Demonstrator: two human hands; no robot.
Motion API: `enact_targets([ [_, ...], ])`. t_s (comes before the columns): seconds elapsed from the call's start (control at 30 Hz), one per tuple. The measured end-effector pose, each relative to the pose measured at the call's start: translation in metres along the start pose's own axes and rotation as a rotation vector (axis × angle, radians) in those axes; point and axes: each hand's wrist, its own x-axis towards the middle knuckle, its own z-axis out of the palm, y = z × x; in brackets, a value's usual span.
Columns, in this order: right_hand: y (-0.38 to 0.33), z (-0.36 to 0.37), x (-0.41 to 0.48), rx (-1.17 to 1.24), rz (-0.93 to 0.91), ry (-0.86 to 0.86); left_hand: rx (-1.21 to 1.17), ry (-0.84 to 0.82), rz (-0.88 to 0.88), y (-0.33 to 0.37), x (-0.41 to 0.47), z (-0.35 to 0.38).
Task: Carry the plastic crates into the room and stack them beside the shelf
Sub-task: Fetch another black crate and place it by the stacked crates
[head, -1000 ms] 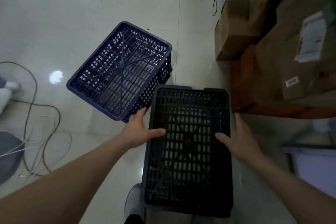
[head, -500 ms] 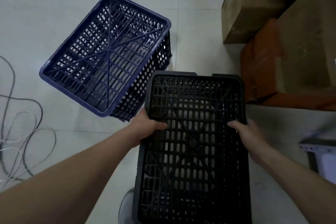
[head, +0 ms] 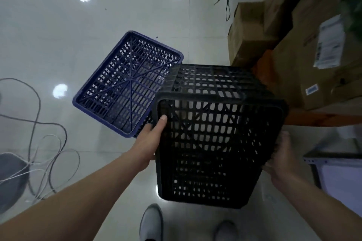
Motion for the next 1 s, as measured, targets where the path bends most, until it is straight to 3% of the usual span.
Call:
enact_targets([
  [0.27, 0.029, -0.012, -0.018, 0.157, 0.124, 0.057, -0.1, -0.08, 0.086, -0.007, -0.023, -0.001],
  [0.37, 0.037, -0.026, -0.027, 0.182, 0.26, -0.007, -0.21, -0.081, 0.054, -0.013, -0.031, -0.009],
  [0.5, 0.024, -0.033, -0.045, 0.146, 0.311, -0.111, -0.222, -0.103, 0.013, -0.012, -0.037, -0.023],
  [0.67, 0.011, -0.026, -0.071, 0.159, 0.318, -0.285, -0.113, -0.155, -0.06, -0.02, -0.045, -0.036],
  [1.0, 0.038, -0.022, -0.091, 0.104, 0.217, -0.245, 0.038, -0.055, -0.08, -0.045, -0.063, -0.047],
])
